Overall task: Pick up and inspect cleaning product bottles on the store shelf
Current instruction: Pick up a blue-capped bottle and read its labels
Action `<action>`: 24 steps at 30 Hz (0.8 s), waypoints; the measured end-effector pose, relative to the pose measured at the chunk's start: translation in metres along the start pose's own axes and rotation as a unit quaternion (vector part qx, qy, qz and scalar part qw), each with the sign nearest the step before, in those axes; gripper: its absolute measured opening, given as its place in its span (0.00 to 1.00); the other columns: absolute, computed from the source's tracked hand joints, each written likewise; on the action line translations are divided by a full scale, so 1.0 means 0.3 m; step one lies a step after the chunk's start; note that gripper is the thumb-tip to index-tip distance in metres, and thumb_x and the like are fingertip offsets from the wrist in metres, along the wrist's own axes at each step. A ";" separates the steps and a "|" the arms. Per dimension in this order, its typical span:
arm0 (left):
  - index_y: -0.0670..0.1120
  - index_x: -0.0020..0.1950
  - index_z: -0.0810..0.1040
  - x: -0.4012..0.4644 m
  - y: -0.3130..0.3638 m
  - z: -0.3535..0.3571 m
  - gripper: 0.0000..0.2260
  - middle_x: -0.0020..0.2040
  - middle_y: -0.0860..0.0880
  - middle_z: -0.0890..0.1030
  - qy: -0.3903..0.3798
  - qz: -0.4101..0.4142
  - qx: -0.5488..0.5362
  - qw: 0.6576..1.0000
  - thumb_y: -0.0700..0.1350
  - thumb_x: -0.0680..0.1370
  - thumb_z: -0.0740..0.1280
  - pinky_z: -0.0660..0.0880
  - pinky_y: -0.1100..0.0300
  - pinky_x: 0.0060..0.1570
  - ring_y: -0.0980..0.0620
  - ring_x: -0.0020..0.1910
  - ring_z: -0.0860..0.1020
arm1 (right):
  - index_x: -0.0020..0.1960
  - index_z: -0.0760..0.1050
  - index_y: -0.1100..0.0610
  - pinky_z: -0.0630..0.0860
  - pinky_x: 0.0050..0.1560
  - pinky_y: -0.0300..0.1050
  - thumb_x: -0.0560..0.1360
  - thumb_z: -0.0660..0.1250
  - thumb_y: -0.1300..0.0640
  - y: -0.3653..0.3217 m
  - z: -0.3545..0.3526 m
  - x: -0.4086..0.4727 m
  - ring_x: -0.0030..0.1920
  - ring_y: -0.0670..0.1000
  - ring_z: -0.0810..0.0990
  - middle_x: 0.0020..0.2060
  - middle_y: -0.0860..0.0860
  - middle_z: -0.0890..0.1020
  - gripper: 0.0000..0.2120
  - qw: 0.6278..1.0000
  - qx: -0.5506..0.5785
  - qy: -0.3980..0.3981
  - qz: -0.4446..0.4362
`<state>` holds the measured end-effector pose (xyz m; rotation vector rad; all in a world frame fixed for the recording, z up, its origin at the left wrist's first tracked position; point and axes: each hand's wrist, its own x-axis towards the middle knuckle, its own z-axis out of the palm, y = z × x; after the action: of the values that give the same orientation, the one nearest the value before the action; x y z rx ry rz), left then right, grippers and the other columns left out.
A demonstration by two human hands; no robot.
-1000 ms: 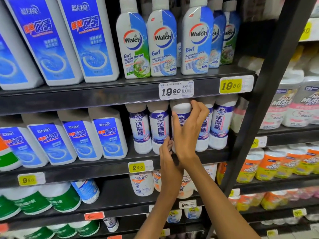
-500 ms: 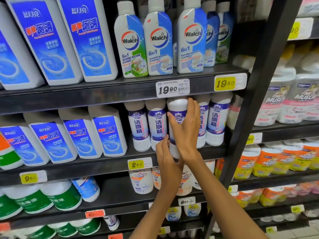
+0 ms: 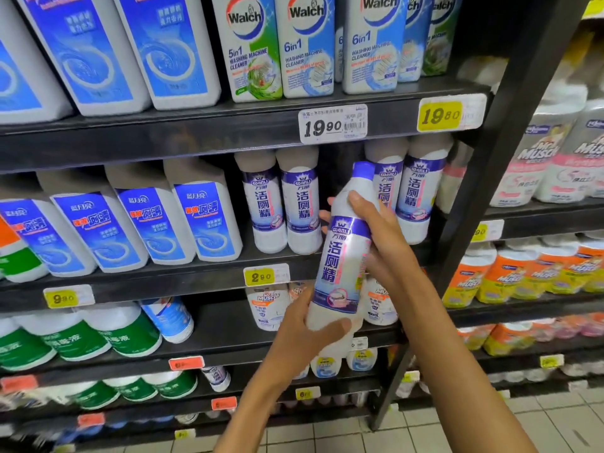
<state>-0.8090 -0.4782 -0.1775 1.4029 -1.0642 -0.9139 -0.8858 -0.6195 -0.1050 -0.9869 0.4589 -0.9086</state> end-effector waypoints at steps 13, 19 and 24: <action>0.45 0.59 0.78 -0.043 0.044 -0.007 0.35 0.47 0.41 0.83 -0.035 -0.093 -0.292 0.951 0.67 0.62 0.73 0.80 0.54 0.38 0.47 0.40 0.82 | 0.57 0.76 0.55 0.81 0.43 0.46 0.72 0.67 0.47 -0.045 0.051 -0.054 0.47 0.52 0.84 0.47 0.53 0.85 0.17 0.996 0.041 -0.062 0.051; 0.50 0.56 0.82 -0.060 0.057 0.007 0.20 0.47 0.45 0.85 -0.099 -0.113 -0.304 0.941 0.63 0.74 0.63 0.81 0.56 0.42 0.48 0.43 0.84 | 0.53 0.75 0.59 0.81 0.43 0.45 0.73 0.66 0.53 -0.044 0.045 -0.047 0.39 0.51 0.83 0.41 0.54 0.84 0.13 0.984 0.128 -0.102 0.073; 0.56 0.49 0.84 -0.057 0.060 0.022 0.21 0.46 0.46 0.85 -0.017 -0.119 -0.246 0.962 0.67 0.69 0.62 0.80 0.58 0.39 0.50 0.41 0.84 | 0.49 0.77 0.56 0.81 0.45 0.47 0.68 0.72 0.48 -0.050 0.030 -0.033 0.40 0.52 0.83 0.41 0.55 0.84 0.15 0.997 0.010 -0.031 0.073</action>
<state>-0.8224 -0.4639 -0.1608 1.1085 -0.6359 -1.2802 -0.8918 -0.6103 -0.0883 -0.9467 0.4625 -0.7478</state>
